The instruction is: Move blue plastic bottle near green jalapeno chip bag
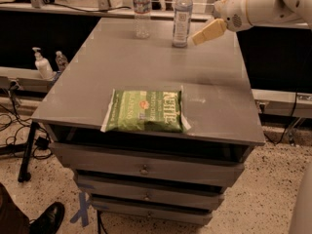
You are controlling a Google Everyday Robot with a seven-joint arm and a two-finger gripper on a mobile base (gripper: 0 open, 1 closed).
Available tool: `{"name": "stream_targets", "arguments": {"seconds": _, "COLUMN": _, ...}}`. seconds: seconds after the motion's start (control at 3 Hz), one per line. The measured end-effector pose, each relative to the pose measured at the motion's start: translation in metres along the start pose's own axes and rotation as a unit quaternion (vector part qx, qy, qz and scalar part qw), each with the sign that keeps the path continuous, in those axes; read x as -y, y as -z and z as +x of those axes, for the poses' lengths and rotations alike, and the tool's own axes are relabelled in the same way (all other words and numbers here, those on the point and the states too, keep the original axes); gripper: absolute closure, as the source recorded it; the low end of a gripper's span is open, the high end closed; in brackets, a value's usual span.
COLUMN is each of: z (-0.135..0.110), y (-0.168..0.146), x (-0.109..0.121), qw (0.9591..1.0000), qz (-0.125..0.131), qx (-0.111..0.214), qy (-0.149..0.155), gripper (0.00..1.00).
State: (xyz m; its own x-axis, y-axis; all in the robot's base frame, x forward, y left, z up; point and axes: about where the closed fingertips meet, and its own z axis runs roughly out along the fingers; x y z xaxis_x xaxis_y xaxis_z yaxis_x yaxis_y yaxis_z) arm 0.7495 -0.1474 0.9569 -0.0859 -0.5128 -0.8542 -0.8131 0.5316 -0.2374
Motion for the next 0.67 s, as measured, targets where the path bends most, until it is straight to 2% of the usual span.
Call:
{"name": "stream_targets", "arguments": {"seconds": 0.33, "z": -0.001, "y": -0.007, "x": 0.0, "qw": 0.9999, "qz": -0.001, "qx": 0.015, "qy": -0.007, "gripper": 0.0}}
{"name": "stream_targets", "arguments": {"seconds": 0.67, "z": -0.007, "y": -0.035, "x": 0.013, "qw": 0.9984, "qz": 0.011, "qx": 0.054, "qy": -0.013, "gripper": 0.0}}
